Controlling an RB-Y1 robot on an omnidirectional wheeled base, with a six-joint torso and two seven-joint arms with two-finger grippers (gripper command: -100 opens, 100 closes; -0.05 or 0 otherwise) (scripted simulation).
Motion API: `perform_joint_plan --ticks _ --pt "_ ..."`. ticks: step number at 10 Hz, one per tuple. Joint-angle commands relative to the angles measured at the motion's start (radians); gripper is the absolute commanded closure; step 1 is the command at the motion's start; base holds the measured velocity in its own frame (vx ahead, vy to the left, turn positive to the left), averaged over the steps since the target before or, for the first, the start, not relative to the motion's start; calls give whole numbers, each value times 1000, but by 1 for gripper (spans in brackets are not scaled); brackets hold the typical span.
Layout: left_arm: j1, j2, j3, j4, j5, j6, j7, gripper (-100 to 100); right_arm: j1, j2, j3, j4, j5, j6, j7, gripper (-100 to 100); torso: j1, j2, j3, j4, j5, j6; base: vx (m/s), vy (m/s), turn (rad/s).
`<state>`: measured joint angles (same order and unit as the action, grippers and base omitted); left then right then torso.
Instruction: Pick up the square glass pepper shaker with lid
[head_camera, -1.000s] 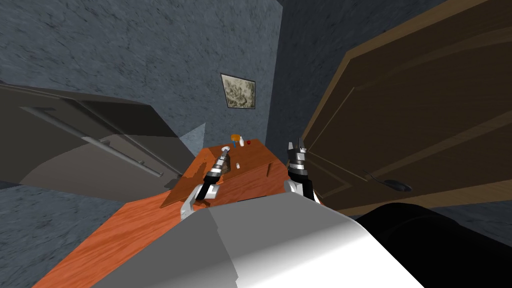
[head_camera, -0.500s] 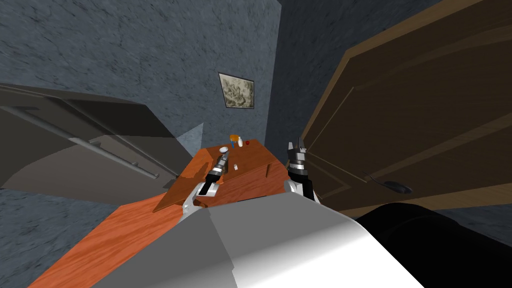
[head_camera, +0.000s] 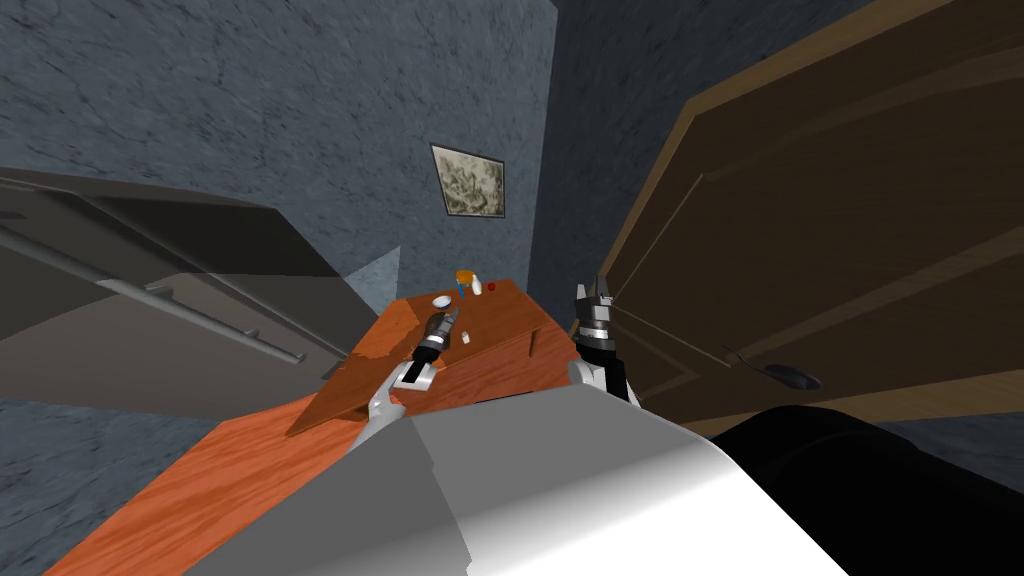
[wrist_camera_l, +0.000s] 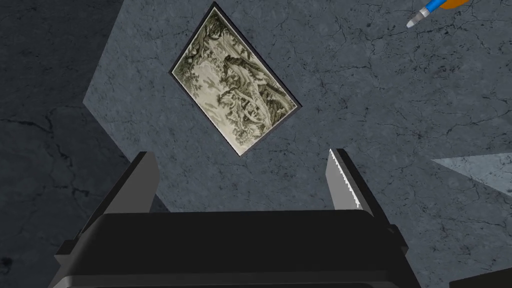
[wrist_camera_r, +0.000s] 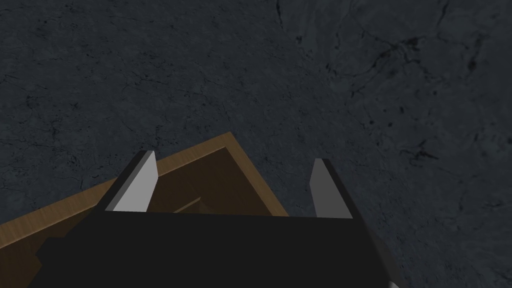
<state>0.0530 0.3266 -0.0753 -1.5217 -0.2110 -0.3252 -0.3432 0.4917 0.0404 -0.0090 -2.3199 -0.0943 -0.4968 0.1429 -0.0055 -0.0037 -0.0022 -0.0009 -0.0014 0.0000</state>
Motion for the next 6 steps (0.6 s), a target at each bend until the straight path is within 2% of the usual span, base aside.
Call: perform_joint_plan --ticks 1,2,3,5,6 --pt "-4 0 1 50 -10 15 -11 -100 0 0 0 0 0 0 0 0 0 0 0 0 0 0 41 -70 -7" --pt "-20 10 5 80 -23 36 -21 -100 0 0 0 0 0 0 0 0 1 1 0 0 0 0 26 -73 -29" --pt "-20 10 5 106 -23 36 -21 -100 0 0 0 0 0 0 0 0 1 1 1 0 0 0 26 -57 -18" --pt "-47 29 15 194 -47 78 -40 -100 0 0 0 0 0 0 0 0 2 1 1 0 0 0 49 -88 -41" --pt "-47 29 15 214 -47 78 -40 -100 0 0 0 0 0 0 0 0 -1 0 0 0 0 0 38 -76 -15"
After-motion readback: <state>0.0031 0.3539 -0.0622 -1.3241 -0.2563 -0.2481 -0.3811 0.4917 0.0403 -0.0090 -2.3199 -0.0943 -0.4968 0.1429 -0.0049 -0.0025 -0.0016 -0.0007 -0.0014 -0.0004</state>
